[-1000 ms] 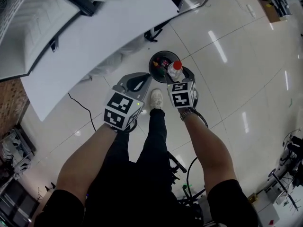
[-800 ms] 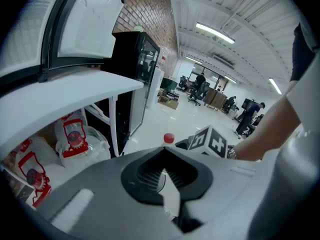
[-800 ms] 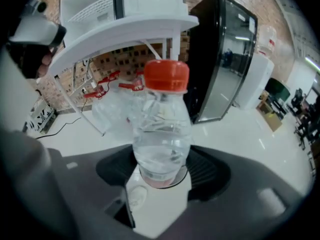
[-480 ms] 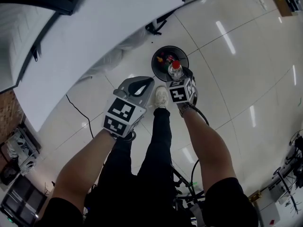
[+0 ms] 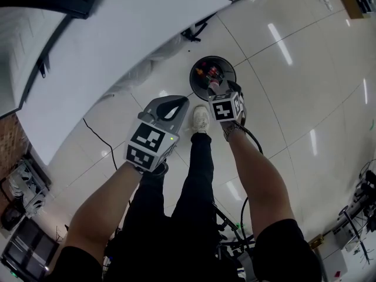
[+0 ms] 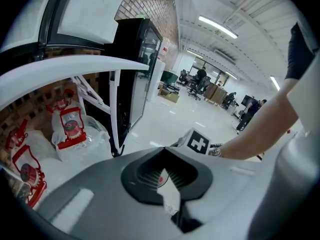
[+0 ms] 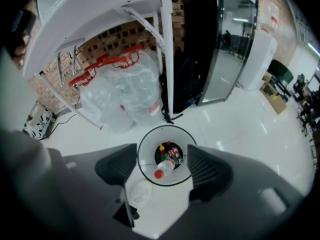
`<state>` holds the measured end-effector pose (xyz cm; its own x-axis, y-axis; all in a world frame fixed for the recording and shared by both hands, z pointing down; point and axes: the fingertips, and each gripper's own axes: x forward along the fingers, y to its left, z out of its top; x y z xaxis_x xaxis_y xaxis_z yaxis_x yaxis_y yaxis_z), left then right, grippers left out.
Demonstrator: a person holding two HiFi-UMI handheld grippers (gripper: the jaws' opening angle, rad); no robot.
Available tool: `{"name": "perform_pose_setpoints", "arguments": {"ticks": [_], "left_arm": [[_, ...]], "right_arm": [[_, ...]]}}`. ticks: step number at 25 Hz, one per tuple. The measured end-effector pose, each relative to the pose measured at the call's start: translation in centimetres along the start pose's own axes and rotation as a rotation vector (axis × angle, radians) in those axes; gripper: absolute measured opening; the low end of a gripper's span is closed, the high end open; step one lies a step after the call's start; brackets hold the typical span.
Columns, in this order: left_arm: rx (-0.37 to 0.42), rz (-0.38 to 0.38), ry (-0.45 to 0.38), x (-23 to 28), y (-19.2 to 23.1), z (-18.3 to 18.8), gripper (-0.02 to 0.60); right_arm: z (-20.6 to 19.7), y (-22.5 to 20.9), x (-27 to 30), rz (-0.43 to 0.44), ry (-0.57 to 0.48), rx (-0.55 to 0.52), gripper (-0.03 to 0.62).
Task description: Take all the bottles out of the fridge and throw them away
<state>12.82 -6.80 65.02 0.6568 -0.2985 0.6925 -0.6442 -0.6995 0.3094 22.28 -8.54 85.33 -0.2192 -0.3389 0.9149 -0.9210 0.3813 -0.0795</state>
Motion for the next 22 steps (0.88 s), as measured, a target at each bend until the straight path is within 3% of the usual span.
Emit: {"name": "perform_pose_setpoints", "arguments": {"ticks": [11,22], "left_arm": [[-0.009,0.027,-0.062,-3.1,-0.3,2.1,0.003],[-0.019,0.073,-0.159,-8.8,-1.5,5.3,0.003]], "right_arm": [[2.3,2.1,-4.1,0.017,-0.043,-0.033,0.318],[6.2,5.4,-13.0,0.043,-0.149,-0.078,0.318]]}}
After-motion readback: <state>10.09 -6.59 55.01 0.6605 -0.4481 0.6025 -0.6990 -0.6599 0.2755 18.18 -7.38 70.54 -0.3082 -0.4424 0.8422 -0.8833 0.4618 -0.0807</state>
